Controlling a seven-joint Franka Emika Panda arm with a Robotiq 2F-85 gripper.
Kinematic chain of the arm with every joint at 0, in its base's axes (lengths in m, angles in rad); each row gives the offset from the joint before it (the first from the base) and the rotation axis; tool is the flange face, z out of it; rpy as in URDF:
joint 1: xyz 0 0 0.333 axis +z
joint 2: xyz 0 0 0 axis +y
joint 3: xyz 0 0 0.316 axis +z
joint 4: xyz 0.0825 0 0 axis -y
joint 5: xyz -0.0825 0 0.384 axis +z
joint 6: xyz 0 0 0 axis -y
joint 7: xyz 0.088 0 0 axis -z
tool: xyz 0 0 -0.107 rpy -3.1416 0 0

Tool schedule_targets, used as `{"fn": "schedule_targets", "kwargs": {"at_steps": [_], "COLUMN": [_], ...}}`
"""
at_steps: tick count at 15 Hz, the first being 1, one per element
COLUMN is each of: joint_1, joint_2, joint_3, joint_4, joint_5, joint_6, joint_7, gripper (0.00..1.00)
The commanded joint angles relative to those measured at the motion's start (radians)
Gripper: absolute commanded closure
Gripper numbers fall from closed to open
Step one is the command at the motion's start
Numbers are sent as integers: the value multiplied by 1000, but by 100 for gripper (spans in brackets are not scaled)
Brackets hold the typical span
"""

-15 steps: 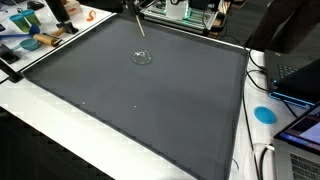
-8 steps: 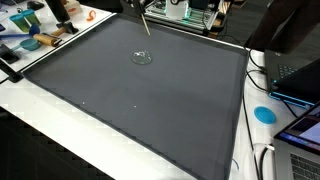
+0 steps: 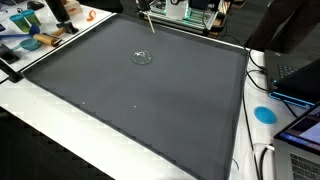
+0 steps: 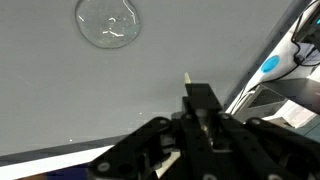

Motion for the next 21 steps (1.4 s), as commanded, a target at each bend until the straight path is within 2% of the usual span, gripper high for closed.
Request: {"fn": "schedule_targets", "kwargs": {"at_steps": [1, 8, 14, 17, 21], "joint_1": [12, 38, 41, 38, 52], "joint_2": [-40, -42, -18, 6, 41], "joint_3": [30, 69, 105, 127, 140], "joint_4": [-22, 30, 109, 157, 220], "joint_5": [-127, -507, -784, -890, -950], "joint_6": [41, 20, -8, -46, -122], "joint_7": [147, 514, 747, 838, 900], "gripper": [97, 97, 97, 97, 97]}}
